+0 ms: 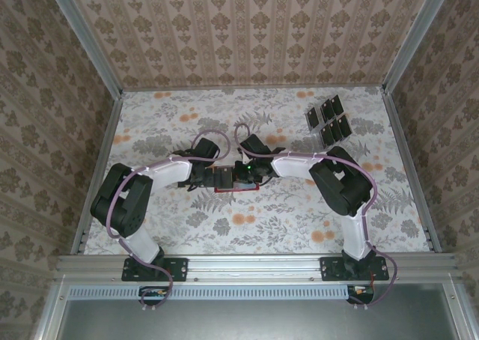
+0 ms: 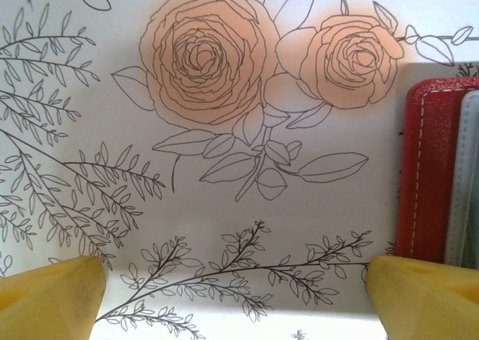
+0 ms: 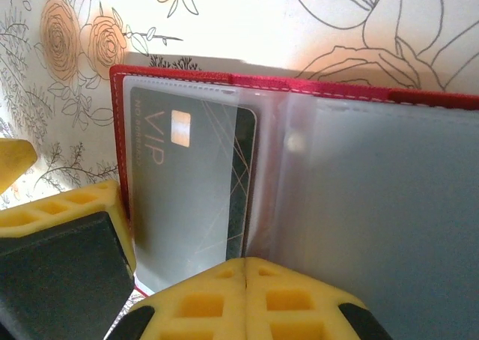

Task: Put the credit cards into the card holder
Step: Insert the credit card into the card slot.

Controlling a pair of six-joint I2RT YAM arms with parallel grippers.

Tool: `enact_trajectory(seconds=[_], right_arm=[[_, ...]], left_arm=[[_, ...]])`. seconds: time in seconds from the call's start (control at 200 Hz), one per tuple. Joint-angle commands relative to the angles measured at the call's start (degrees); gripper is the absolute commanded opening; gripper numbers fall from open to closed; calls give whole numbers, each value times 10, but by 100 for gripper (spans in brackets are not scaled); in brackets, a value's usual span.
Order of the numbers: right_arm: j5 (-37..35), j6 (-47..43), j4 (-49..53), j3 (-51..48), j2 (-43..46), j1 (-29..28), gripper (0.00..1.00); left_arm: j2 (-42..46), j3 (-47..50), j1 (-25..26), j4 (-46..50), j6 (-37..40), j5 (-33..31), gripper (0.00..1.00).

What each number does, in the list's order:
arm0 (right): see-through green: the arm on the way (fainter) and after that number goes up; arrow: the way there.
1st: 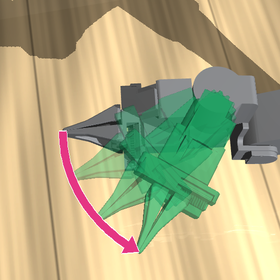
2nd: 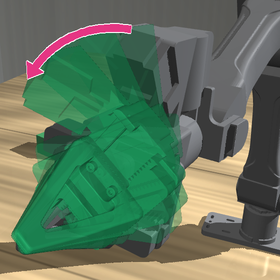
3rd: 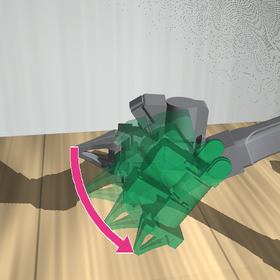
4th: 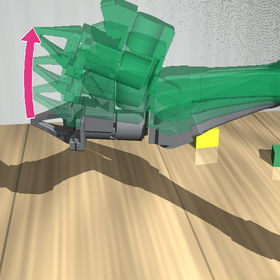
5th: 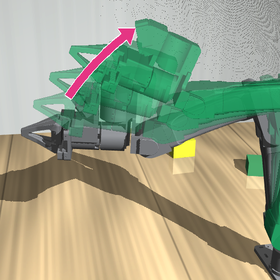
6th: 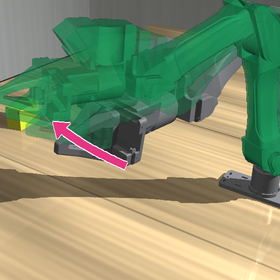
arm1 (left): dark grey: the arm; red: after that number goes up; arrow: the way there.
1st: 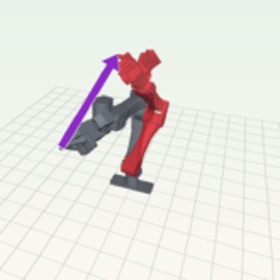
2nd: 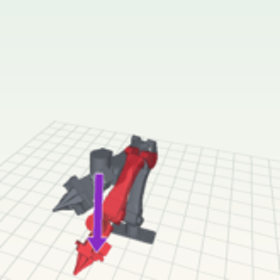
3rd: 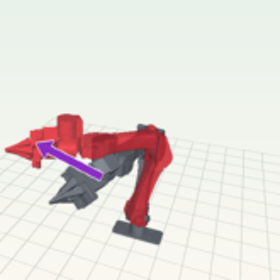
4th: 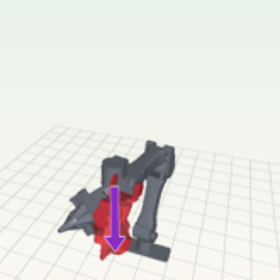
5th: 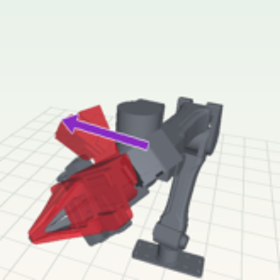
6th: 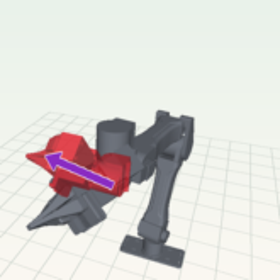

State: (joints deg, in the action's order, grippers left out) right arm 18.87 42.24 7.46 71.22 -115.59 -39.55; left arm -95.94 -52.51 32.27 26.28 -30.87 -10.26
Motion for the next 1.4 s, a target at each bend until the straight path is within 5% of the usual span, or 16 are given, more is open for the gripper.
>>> enact_trajectory(seconds=[0.0,0.375,1.075,1.315,1.395], right_arm=[[17,3,-2,13,-2,-4,9],[-11,-12,18,-1,48,18,12],[14,-8,23,65,-30,8,11],[11,-24,21,41,28,13,11],[-2,-38,36,29,50,21,19]], left_arm=[[15,8,3,12,2,4,100],[57,-8,-59,40,11,0,100],[17,-16,-59,24,13,16,100],[43,-16,-59,32,12,16,100],[54,-15,-55,35,9,16,100]])
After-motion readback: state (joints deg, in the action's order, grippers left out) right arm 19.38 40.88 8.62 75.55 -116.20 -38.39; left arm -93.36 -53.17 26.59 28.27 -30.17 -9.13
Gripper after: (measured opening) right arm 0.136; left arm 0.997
